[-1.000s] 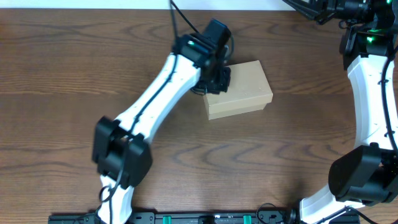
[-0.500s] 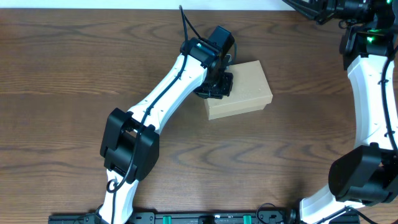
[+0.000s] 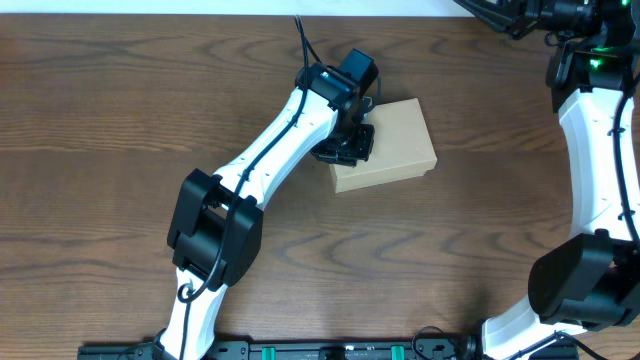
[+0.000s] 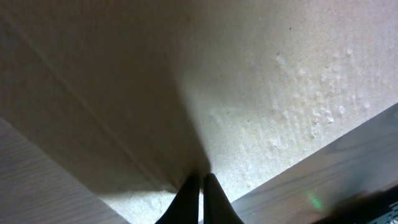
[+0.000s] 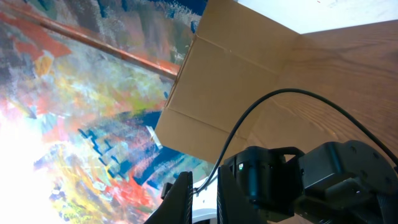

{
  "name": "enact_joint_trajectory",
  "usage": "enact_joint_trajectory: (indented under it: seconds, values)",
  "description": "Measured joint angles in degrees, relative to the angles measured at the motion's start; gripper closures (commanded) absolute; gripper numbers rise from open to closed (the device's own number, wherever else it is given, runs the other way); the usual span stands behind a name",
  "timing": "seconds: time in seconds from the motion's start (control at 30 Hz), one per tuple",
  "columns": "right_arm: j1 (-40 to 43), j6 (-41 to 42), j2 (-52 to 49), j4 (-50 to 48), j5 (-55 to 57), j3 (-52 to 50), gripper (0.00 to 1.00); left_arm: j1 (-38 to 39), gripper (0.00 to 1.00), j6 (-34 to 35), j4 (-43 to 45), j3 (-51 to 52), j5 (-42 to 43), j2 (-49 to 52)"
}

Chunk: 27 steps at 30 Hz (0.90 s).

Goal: Pack container
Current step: 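Reach the left gripper to the box and press down on the lid, then lift the left gripper off the lid and swing the arm away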

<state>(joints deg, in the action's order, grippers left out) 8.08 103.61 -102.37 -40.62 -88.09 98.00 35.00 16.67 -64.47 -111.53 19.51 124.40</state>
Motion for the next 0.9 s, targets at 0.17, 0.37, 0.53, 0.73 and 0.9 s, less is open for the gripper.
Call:
enact_joint_trajectory:
  seconds: [0.17,0.37,0.53,0.73,0.9]
  values:
    - [0.0,0.0,0.0,0.0,0.0,0.0,0.93,0.0,0.94,0.0,-0.1,-0.1,-0.2,0.0]
    - [0.0,0.0,0.0,-1.8,0.0,0.0,0.92,0.0,0.94,-0.2,-1.1,-1.5,-1.2,0.0]
    - [0.1,-0.1,0.0,-2.6,0.0,0.0,0.92,-0.5,0.94,-0.5,-2.8,-7.7,-5.1,-0.5]
    - [1.1,-0.1,0.0,-2.7,0.0,0.0,0.92,-2.0,0.94,-1.2,-8.0,-17.4,-11.6,-6.1]
    - [4.2,-0.3,0.0,-3.0,0.0,0.3,0.7,-4.0,0.94,-1.7,-12.5,-23.3,-17.1,-12.8]
